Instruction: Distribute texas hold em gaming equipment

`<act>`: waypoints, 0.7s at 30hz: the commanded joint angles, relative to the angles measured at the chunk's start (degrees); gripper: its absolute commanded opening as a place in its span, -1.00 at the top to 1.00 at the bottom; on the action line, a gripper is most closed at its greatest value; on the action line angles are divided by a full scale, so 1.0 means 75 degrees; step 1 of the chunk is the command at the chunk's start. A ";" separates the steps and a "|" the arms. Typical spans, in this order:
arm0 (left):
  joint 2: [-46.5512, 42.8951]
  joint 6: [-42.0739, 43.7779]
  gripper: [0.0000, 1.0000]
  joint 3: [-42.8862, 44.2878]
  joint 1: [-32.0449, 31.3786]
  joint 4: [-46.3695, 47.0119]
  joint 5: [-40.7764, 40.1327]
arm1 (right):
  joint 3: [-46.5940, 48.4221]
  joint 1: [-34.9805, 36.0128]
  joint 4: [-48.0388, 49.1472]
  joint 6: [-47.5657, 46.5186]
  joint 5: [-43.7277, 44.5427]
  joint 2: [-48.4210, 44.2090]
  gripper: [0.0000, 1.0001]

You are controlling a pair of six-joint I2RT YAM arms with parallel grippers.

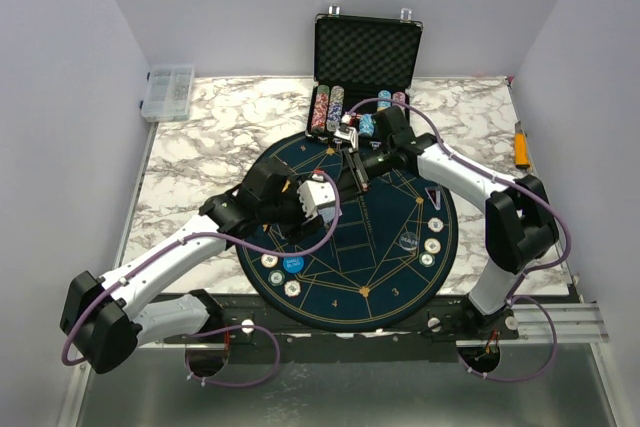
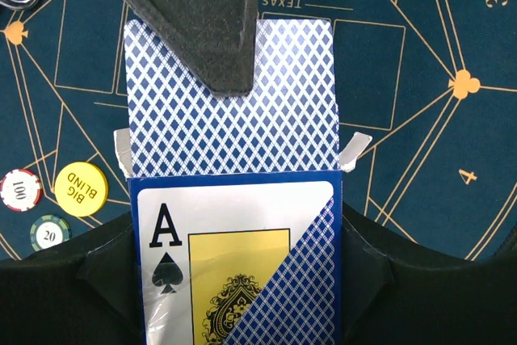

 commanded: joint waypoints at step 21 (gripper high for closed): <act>-0.0301 -0.0145 1.00 0.0225 0.0367 0.0105 0.0279 | 0.0235 -0.0184 -0.1068 -0.0700 0.0094 -0.0154 0.81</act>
